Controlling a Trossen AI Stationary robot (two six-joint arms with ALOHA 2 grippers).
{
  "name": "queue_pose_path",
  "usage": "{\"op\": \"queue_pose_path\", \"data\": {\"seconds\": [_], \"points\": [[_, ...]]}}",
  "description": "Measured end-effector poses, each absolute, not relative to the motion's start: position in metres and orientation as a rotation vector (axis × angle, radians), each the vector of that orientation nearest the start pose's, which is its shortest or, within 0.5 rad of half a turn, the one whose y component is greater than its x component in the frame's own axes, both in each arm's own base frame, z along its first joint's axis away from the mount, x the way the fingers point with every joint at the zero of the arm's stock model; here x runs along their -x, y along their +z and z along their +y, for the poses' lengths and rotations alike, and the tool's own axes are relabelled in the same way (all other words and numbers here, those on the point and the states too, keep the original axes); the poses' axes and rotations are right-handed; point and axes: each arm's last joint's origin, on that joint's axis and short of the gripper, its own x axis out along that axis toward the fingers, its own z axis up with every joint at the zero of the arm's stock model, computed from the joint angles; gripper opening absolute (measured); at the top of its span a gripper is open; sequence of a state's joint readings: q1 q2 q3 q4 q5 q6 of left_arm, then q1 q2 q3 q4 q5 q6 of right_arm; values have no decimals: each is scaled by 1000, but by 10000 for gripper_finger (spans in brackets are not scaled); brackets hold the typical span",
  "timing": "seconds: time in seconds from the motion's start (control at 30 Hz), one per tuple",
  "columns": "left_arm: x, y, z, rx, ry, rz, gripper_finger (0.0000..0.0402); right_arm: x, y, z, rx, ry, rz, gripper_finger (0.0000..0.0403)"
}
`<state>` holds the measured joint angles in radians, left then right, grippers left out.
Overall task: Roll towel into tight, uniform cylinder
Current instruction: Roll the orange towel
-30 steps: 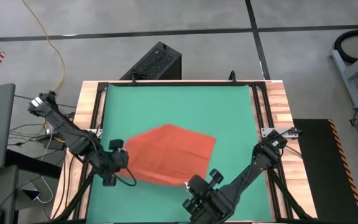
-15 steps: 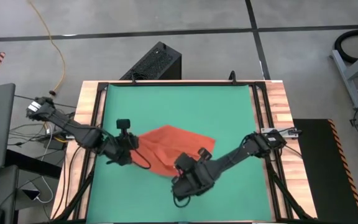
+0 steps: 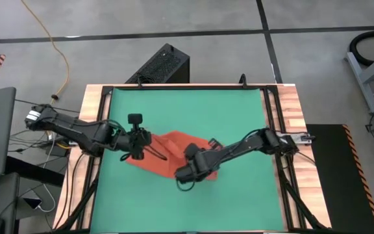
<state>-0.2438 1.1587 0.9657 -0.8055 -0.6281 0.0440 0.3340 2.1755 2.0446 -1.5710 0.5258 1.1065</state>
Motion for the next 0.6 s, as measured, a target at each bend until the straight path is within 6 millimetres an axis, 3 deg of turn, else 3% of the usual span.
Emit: {"op": "queue_pose_path", "data": {"seconds": [0.17, 0.37, 0.47, 0.6], "points": [[-220, 282, -29, -424, 267, 895, 0, -357, 241, 120, -223, -1038, 1242, 0], [-225, 284, -17, -393, 252, 877, 0, -321, 251, 137, -307, -1080, 1158, 0], [-227, 279, -10, -354, 268, 864, 0, -312, 254, 141, -322, -1081, 1140, 0], [-230, 254, -3, -344, 218, 841, 0, -310, 253, 142, -309, -1076, 1147, 18]]}}
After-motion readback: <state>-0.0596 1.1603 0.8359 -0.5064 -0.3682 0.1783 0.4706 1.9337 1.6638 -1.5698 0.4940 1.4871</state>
